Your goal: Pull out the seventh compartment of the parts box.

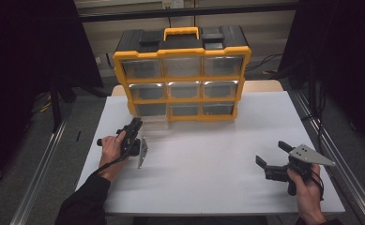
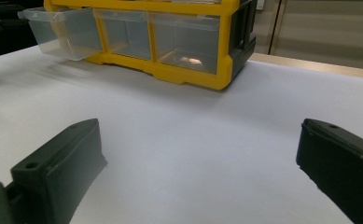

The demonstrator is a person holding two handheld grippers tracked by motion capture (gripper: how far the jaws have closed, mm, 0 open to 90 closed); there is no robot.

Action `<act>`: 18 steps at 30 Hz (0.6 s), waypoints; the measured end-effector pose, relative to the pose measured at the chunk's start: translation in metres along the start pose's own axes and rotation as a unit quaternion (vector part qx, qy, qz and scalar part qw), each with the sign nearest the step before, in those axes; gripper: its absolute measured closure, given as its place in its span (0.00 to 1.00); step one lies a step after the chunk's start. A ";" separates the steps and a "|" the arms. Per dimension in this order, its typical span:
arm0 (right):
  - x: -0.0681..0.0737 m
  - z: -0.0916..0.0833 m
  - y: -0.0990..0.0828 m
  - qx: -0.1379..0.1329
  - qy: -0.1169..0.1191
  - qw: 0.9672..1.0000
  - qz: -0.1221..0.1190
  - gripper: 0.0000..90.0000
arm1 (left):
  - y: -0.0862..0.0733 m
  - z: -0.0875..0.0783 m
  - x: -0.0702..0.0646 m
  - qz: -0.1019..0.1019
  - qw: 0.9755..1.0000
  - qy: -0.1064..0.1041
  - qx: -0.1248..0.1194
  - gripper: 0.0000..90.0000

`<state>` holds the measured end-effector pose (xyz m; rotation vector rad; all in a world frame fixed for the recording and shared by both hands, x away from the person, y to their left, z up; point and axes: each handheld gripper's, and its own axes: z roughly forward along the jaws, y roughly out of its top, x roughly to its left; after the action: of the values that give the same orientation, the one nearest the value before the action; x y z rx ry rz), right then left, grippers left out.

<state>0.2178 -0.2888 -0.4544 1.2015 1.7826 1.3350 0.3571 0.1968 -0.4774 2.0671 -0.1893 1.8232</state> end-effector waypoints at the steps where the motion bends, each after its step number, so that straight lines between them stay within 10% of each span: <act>1: 0.000 0.000 0.000 0.000 -0.001 1.000 0.001 0.00 | 0.000 -0.001 0.001 0.002 1.000 -0.007 0.004 0.86; 18: -0.001 0.000 0.000 -0.002 -0.001 1.000 0.001 0.00 | 0.000 -0.008 0.004 0.008 1.000 -0.005 0.009 0.86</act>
<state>0.2178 -0.2894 -0.4544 1.2023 1.7769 1.3359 0.3503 0.2005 -0.4727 2.0940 -0.1929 1.8300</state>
